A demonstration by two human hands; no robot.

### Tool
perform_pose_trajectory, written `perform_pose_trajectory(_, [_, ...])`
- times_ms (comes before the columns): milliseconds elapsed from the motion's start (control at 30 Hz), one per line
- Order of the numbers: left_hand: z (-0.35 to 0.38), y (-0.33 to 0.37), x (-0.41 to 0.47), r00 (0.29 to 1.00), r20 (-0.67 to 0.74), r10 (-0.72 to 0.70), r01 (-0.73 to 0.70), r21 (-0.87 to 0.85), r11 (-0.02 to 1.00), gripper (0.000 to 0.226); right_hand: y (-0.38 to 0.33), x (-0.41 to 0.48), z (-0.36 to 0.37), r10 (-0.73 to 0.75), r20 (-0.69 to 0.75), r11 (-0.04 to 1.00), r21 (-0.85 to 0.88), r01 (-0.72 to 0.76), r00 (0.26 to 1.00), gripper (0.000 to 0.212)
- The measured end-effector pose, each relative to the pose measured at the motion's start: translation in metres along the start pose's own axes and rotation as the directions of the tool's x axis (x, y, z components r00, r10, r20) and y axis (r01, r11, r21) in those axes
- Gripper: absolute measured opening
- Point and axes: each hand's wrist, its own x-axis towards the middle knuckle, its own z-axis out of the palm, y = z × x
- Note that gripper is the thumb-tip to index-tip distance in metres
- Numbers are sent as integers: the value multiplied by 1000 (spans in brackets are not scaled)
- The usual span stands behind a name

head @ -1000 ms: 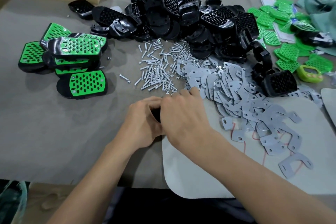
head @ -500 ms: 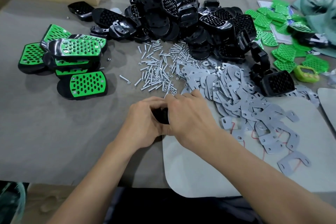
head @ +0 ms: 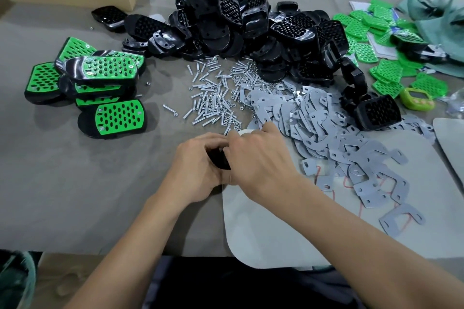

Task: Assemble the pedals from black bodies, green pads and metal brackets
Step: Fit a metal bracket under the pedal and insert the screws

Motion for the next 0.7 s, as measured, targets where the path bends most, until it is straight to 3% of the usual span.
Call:
perform_pose_trajectory(167, [-1,4,-2,1000,8,-7,7,-26,1000,55,0,0,0,-63,47,997,-36,65,997,20])
perform_pose_trajectory(433, [-3,1,-2,1000,15,-27,27,52,998,51,-12,3,-5,-86,12,989,-117,87,996,9])
perform_pose_trajectory(567, [-5,3,-2,999,28,-31,31,-3,1000,53,-7,7,-13,-123,47,988,-92,127,991,27])
perform_pose_trajectory(700, [-4,5,-1,999,29,-26,25,37,999,48,-9,7,-15,-160,46,980,-114,164,986,29])
